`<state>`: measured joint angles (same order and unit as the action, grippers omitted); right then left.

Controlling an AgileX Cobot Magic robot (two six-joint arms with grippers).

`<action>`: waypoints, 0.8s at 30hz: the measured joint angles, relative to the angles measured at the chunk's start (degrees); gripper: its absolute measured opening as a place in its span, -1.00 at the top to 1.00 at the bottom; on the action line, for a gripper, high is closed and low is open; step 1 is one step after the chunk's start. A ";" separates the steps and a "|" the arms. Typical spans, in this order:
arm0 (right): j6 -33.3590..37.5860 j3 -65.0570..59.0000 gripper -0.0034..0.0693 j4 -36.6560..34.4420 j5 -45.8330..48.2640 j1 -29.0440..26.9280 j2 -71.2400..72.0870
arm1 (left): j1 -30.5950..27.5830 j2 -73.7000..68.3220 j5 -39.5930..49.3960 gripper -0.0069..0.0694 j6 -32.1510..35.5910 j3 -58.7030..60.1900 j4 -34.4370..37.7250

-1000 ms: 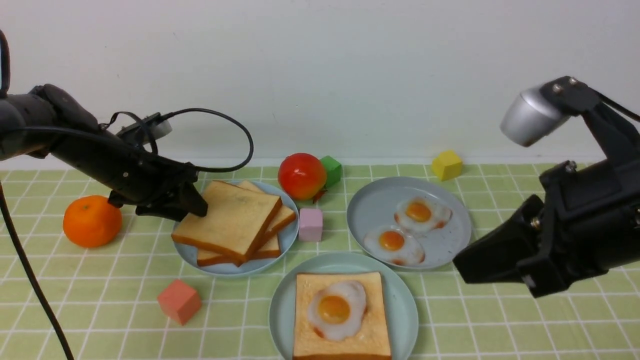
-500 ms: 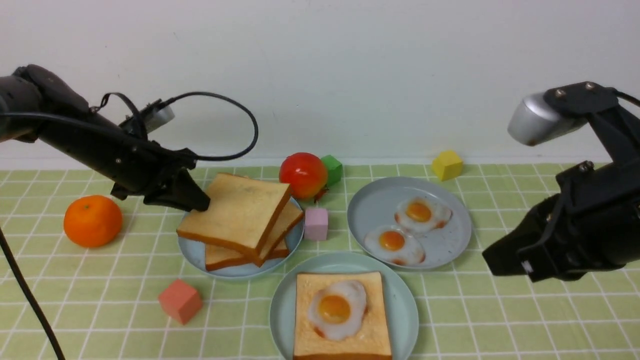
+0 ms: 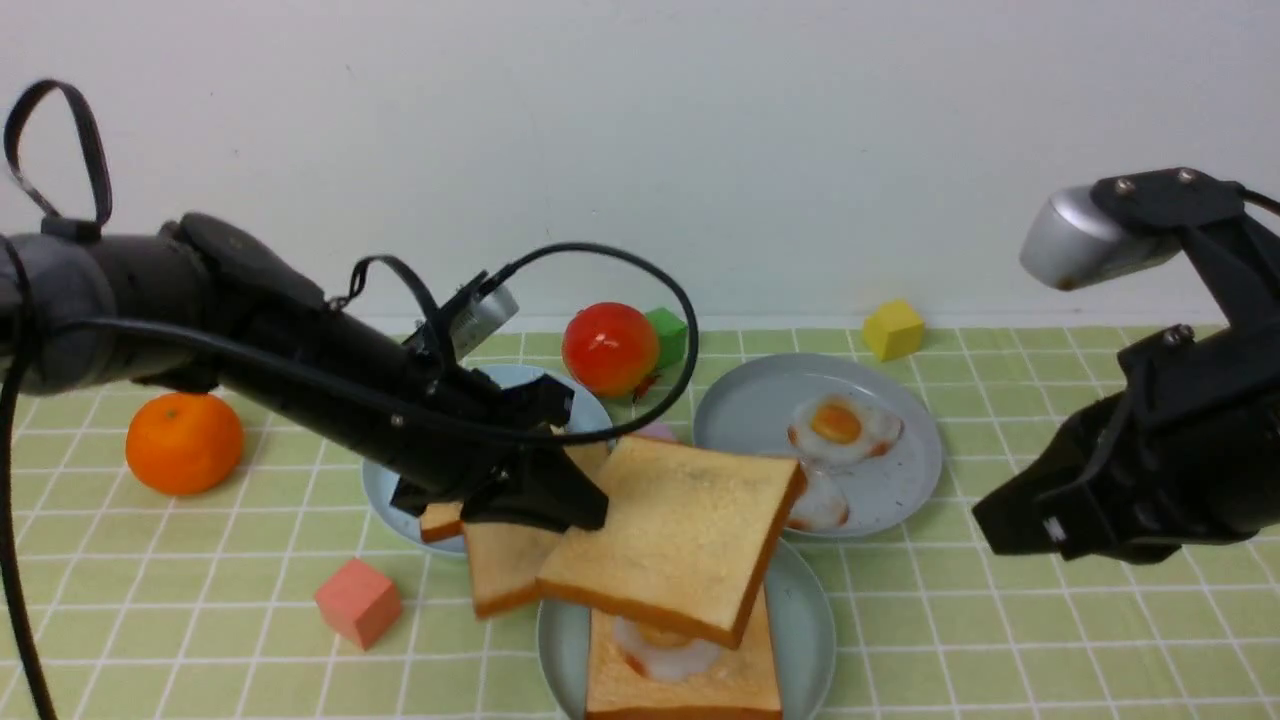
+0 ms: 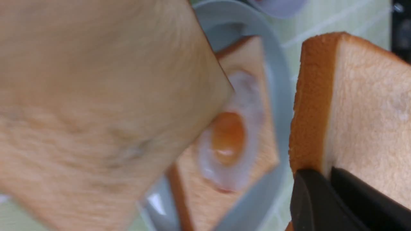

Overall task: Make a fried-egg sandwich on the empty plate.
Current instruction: Use the left arm to place a slice of bread on the fried egg in the middle

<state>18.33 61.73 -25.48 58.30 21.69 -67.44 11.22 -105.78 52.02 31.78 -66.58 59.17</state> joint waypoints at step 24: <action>-0.05 0.00 0.84 1.21 1.81 0.00 0.00 | 7.73 2.56 -13.82 0.76 -11.45 8.83 -1.24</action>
<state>18.29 61.73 -24.27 60.11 21.69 -67.44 18.95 -103.22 38.20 20.33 -57.75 57.93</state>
